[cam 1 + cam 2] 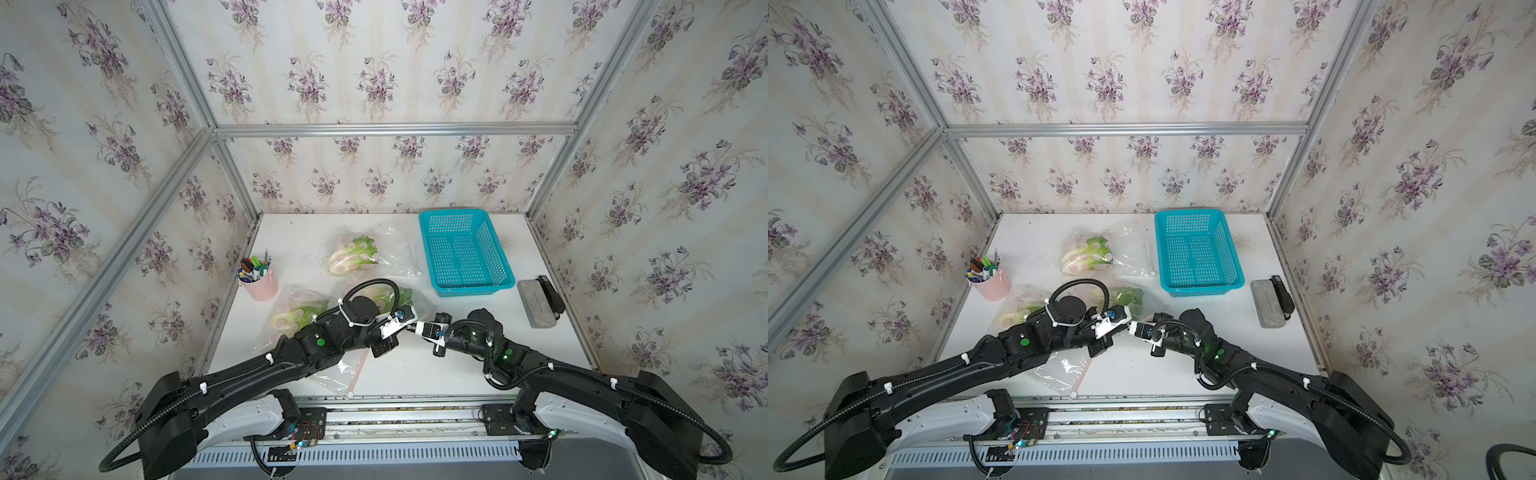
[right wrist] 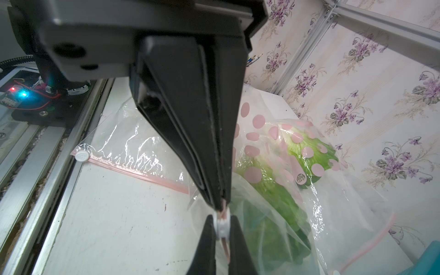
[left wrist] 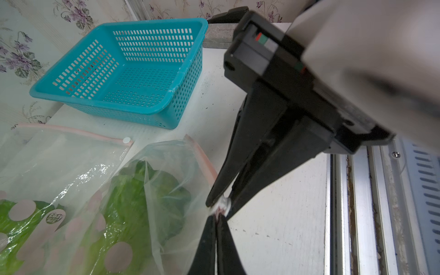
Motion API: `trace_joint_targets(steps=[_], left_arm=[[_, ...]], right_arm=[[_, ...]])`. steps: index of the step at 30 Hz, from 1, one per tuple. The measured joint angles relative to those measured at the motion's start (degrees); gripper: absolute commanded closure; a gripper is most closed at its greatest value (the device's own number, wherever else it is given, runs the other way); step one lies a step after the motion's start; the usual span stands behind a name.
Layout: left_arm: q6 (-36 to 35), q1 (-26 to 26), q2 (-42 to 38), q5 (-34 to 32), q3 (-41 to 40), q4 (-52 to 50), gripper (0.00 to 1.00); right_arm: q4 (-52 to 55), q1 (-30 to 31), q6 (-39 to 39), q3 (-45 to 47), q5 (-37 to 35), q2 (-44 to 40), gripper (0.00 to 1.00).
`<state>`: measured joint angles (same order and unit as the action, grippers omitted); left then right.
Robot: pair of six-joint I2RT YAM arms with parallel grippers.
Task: Open the zip-top bag and take out the chinese cabbages
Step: Unzip the zipper on the zipper food storage bag.
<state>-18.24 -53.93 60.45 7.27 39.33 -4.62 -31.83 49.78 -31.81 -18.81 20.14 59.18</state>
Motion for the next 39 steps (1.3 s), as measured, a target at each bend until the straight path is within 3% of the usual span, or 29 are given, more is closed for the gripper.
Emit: trace_joint_targets(steps=[19, 30, 39], left_arm=[[-0.2, 1.4, -8.7, -3.4, -3.8, 0.5, 1.0], [2.1, 3.0, -17.2, -15.3, -4.5, -1.4, 1.0], [3.8, 4.5, -17.7, -24.0, -2.4, -2.6, 1.0]], right_arm=[[-0.3, -0.9, -4.3, 0.8, -1.1, 0.8, 1.0], [-0.1, -2.5, -4.6, 1.7, -2.9, 2.8, 1.0], [-3.0, -2.2, -3.1, 5.7, -5.8, 2.3, 1.0]])
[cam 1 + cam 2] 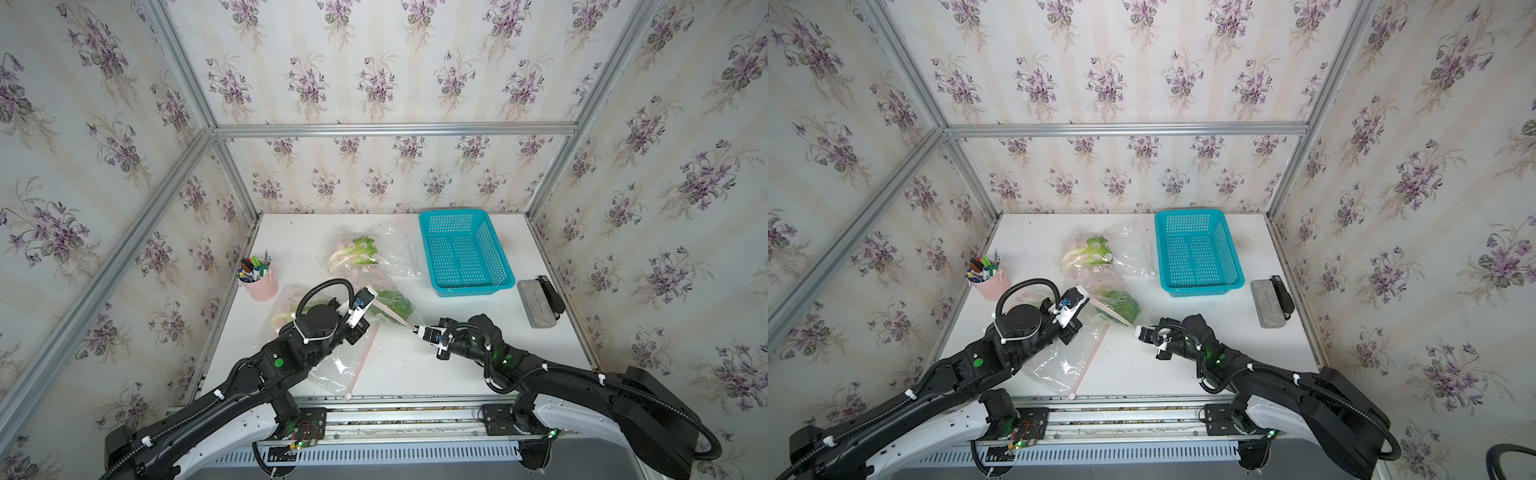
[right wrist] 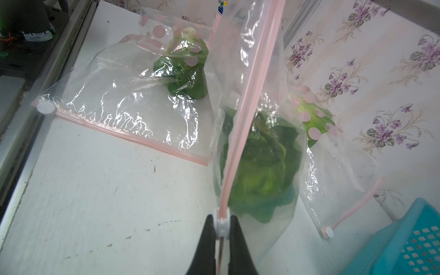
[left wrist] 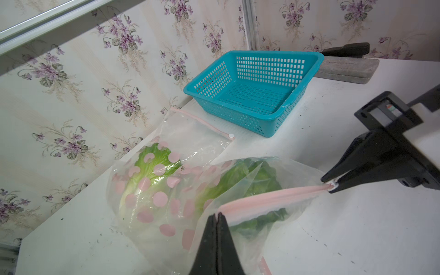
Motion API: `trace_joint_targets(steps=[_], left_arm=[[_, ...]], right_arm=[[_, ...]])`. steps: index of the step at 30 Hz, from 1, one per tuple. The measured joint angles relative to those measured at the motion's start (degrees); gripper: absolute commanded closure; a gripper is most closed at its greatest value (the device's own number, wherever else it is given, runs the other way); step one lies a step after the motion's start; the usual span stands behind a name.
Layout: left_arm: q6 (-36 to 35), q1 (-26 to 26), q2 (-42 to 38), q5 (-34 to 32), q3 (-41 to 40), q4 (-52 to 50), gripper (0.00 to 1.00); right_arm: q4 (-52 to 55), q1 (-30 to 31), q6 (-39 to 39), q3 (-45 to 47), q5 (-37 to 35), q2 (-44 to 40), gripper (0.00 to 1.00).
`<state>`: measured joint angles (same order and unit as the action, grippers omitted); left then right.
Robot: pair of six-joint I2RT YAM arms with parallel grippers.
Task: Open the zip-top bag and take out the chinese cabbages
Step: Unzip the zipper on the zipper food storage bag, then pick up the Chinese cabbage from the zipper food storage bag.
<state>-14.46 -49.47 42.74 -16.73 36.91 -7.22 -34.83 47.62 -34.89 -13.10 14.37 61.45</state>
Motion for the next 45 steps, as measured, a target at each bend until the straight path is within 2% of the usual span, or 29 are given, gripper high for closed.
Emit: trace_joint_targets(steps=[10, 20, 21, 22, 23, 26, 28, 32, 34, 37, 38, 42, 45], left_arm=[[1.5, 1.3, 0.7, -8.6, 2.4, 0.0, 1.0], [3.7, 3.5, 1.0, -11.8, 2.6, -0.2, 1.0], [4.1, 3.7, 1.0, -11.8, 2.6, -0.2, 1.0], [4.2, 3.8, 1.0, -11.7, 2.6, -0.2, 1.0], [4.4, 3.8, 0.9, -11.3, 2.4, -0.1, 1.0], [4.5, 4.1, 0.0, -10.6, 1.9, 0.7, 1.0], [4.5, 4.1, -0.5, -7.6, 1.2, 0.9, 1.0], [5.1, 4.0, 0.8, -0.7, 1.3, -0.4, 1.0], [6.1, 4.0, 2.0, 3.2, 1.2, -1.7, 1.0], [7.9, 3.9, 1.9, 7.1, -0.2, -3.0, 1.0], [8.4, 3.9, 1.5, 7.9, -0.9, -3.2, 1.0], [10.4, 3.8, -1.2, 10.2, -3.2, -4.1, 1.0], [11.7, 3.7, -2.8, 11.4, -4.3, -4.3, 1.0]], right_arm=[[3.7, 0.0, -1.2, -1.9, -4.0, 1.3, 1.0], [8.1, 0.0, -2.2, -3.4, -6.7, 0.5, 1.0], [8.0, 0.0, -2.2, -3.4, -7.1, 0.5, 0.91], [7.7, 0.0, -2.1, -3.3, -7.3, 0.5, 0.71], [7.6, 0.0, -1.9, -3.2, -7.5, 0.5, 0.59], [9.6, 0.2, -1.0, -2.6, -9.0, -0.1, 0.45], [9.9, 0.5, 0.6, -2.4, -9.4, -1.6, 0.43], [8.6, 0.8, 6.7, -2.3, -9.4, -6.5, 0.47], [6.8, 0.7, 11.1, -2.2, -9.4, -9.6, 0.57], [5.0, 0.8, 19.2, -2.3, -10.7, -13.9, 0.79], [5.0, 0.8, 21.8, -2.6, -11.2, -14.8, 0.83], [7.7, 0.8, 34.2, -6.5, -12.9, -15.3, 0.89], [10.9, 0.8, 42.1, -9.4, -10.7, -11.4, 0.92]])
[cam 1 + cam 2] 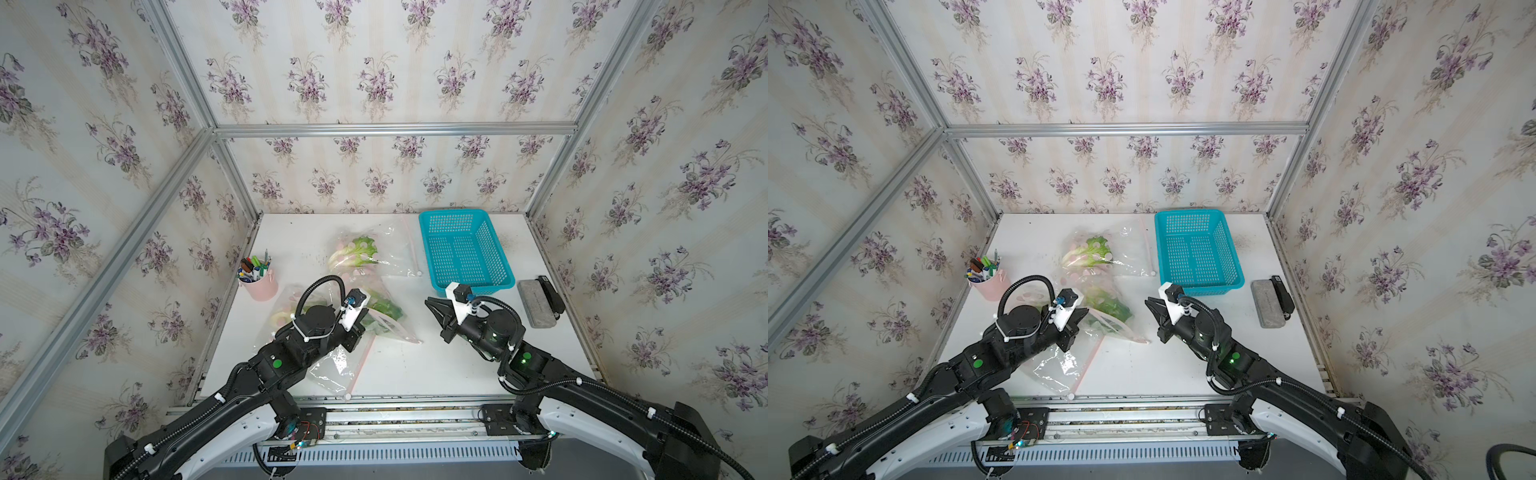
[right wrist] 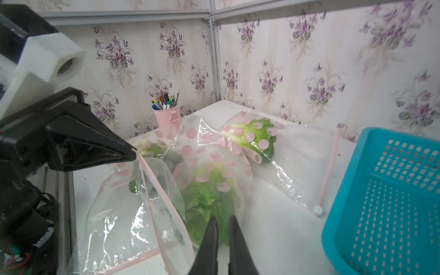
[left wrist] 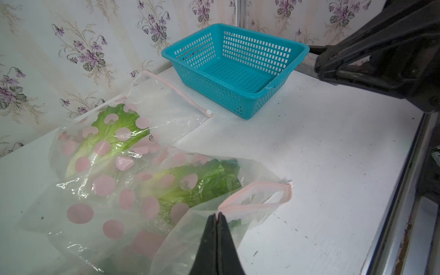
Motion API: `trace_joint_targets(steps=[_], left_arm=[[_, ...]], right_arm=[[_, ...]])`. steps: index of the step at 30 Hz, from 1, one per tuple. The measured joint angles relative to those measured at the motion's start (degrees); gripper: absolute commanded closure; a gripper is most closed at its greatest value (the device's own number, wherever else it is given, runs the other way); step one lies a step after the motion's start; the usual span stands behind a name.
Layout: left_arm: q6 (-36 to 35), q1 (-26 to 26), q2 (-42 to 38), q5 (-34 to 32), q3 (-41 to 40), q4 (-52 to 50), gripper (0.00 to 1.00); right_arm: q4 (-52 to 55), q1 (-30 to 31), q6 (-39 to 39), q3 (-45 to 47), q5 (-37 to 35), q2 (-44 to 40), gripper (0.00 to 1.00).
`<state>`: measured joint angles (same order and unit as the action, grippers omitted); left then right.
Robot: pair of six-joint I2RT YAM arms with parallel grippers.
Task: Open the zip-top bag and take out the chinese cabbages
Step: Pick up the Chinese cabbage from the zipper food storage bag.
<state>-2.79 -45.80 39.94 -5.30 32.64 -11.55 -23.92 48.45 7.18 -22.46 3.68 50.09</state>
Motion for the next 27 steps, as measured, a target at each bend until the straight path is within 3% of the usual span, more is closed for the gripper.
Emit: trace_joint_targets(steps=[8, 20, 24, 27], left_arm=[[1.8, -1.9, -0.4, 1.5, -0.9, 0.0, 1.0], [2.0, -3.0, -0.3, 1.5, -1.2, 0.0, 1.0], [2.0, -3.4, -0.2, 1.5, -1.5, -0.1, 1.0], [2.0, -3.8, -0.3, 1.8, -1.5, -0.1, 1.0]], right_arm=[[6.4, 1.6, 13.7, -0.9, 8.6, 10.6, 0.99], [3.3, 4.5, 19.9, -0.3, 10.6, 17.9, 0.99], [1.3, 4.6, 20.3, -1.7, 10.6, 21.6, 0.95], [-1.0, 4.9, 20.7, -2.4, 10.7, 24.4, 0.83]])
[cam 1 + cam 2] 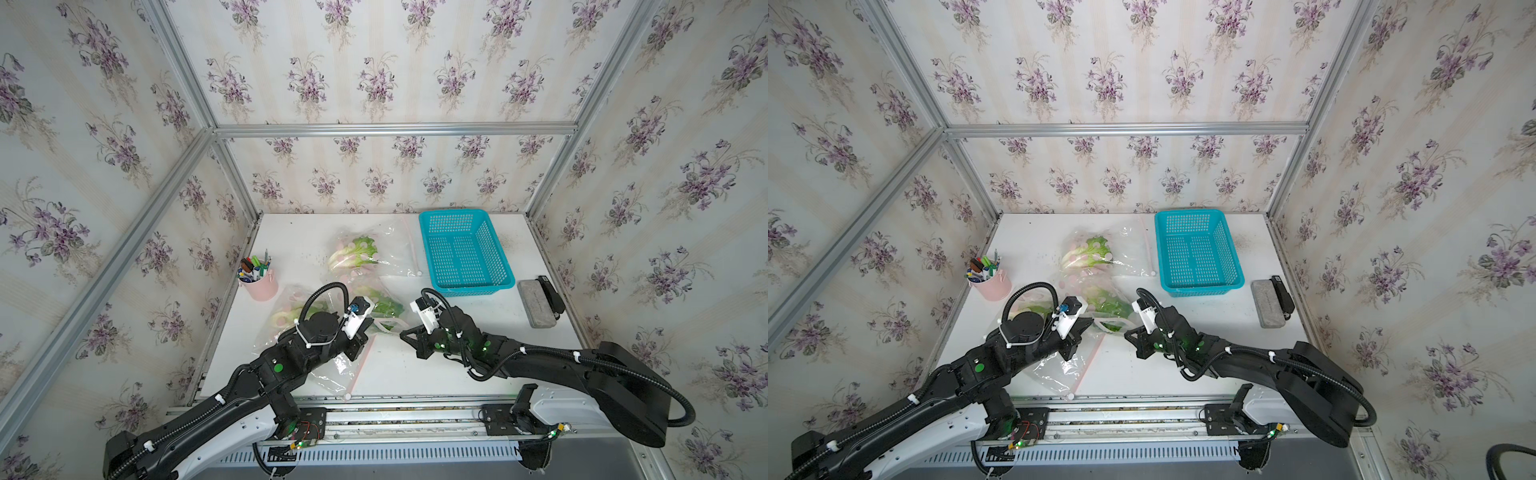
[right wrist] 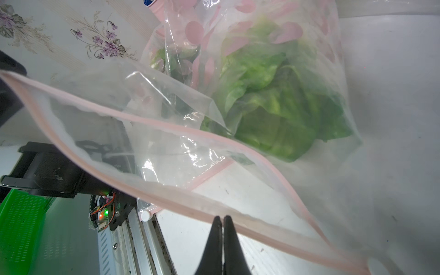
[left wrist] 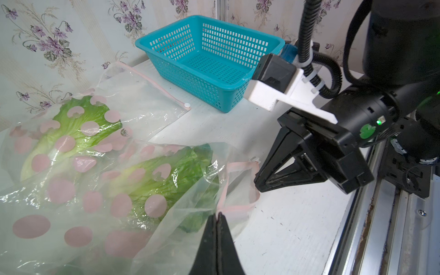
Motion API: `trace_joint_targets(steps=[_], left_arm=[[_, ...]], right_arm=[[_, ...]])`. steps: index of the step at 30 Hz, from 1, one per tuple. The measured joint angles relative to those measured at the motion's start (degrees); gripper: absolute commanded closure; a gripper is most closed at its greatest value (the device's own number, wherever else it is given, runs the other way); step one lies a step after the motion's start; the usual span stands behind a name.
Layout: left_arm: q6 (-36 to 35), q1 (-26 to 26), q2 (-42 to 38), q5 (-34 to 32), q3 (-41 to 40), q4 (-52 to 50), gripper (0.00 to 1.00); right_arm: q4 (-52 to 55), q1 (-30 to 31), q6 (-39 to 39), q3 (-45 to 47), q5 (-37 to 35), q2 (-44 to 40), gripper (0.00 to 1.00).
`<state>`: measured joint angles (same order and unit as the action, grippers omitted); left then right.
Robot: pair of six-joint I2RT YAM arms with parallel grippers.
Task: Open the zip-top bag and take out the chinese cabbages
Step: Pick up the Chinese cabbage from the zipper food storage bag.
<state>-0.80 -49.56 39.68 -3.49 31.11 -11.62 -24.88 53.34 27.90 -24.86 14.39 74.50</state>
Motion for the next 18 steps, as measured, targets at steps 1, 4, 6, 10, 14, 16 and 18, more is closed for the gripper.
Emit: trace_joint_targets(steps=[1, 4, 6, 10, 14, 16, 18], left_arm=[[0.0, -0.1, 0.0, 0.2, 0.0, 0.0, 1.0], [0.0, -0.4, -0.2, 0.3, -0.2, 0.0, 1.0], [0.1, -0.7, -0.3, 0.2, -0.5, 0.0, 1.0], [0.2, -1.2, -0.6, 0.3, -0.9, -0.2, 1.0], [0.3, -1.9, -0.8, 0.3, -1.4, -0.2, 1.0], [0.3, -2.1, -1.0, 0.3, -1.4, -0.2, 1.0], [0.3, -2.4, -1.1, 0.2, -1.5, -0.2, 1.0]], right_arm=[[-0.9, 0.2, 0.2, -0.1, 0.1, 0.9, 0.8], [-3.6, 0.5, 0.9, -0.2, 0.8, 3.6, 0.69], [-5.4, 0.7, 1.6, -0.2, 1.3, 5.2, 0.63], [-9.1, 1.0, 3.3, -0.2, 1.5, 8.1, 0.59], [-11.6, 1.0, 4.8, -0.7, 0.7, 10.8, 0.57], [-12.7, 1.0, 5.4, -1.0, -0.8, 11.6, 0.56], [-13.9, 1.0, 5.7, -1.1, -2.5, 12.0, 0.54]])
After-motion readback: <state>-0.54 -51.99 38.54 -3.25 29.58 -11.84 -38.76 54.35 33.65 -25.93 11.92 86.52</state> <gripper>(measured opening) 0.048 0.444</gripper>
